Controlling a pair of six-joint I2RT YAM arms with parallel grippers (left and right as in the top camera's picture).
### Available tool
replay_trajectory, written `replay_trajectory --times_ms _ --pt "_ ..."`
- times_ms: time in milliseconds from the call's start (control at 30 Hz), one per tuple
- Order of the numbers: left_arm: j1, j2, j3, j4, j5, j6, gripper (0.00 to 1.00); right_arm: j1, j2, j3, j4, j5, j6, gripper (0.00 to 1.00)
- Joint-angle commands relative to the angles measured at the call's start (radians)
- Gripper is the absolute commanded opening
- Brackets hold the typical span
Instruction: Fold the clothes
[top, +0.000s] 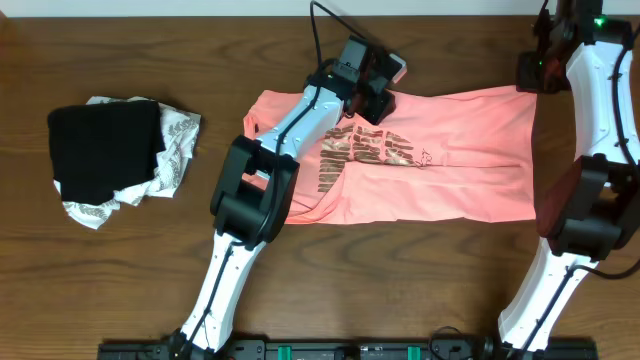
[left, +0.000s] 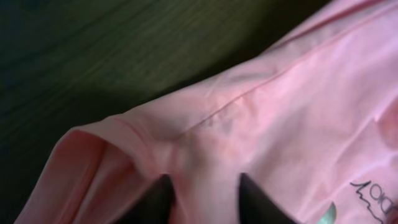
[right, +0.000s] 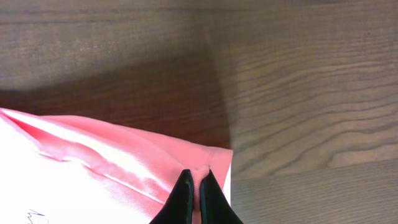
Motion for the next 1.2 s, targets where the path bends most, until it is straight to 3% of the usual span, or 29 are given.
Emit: replay_trajectory --times_ms 0,100,233,267,333,367,633,733,967,1167 --pt "0.006 0.008 0.017 0.007 -0.035 0.003 0.2 -0.002 -0.027 0.01 -0.004 -0.003 -0.012 0.01" --pt "0.006 0.008 0.017 0.012 -0.039 0.003 0.13 -0.002 -0.027 0.01 -0.005 0.004 -0.012 0.01" --pt "0.006 0.008 0.017 0.007 -0.04 0.003 0.12 -0.002 -0.027 0.01 -0.006 0.004 -0.012 0.01" --pt "0.006 0.008 0.017 0.004 -0.05 0.003 0.16 -0.002 -0.027 0.01 -0.006 0.004 -0.012 0.01" --pt "0.006 0.008 0.017 -0.003 -0.086 0.003 0.42 -0.002 -0.027 0.01 -0.008 0.003 -0.012 0.01" --pt "0.006 0.008 0.017 -0.003 -0.1 0.003 0.47 -0.002 -0.027 0.01 -0.008 0.003 -0.012 0.01" --pt "0.011 0.018 0.017 0.01 -0.116 0.019 0.53 -0.002 -0.027 0.01 -0.009 0.003 -0.012 0.01" --pt "0.012 0.029 0.017 0.01 -0.119 0.018 0.52 -0.002 -0.027 0.01 -0.012 0.003 -0.012 0.01" --pt "0.012 0.038 0.017 0.016 -0.119 0.018 0.37 -0.002 -0.027 0.01 -0.019 0.003 -0.012 0.01" --pt "0.013 0.036 0.018 0.016 -0.118 0.018 0.14 -0.002 -0.027 0.01 -0.026 0.004 -0.012 0.01"
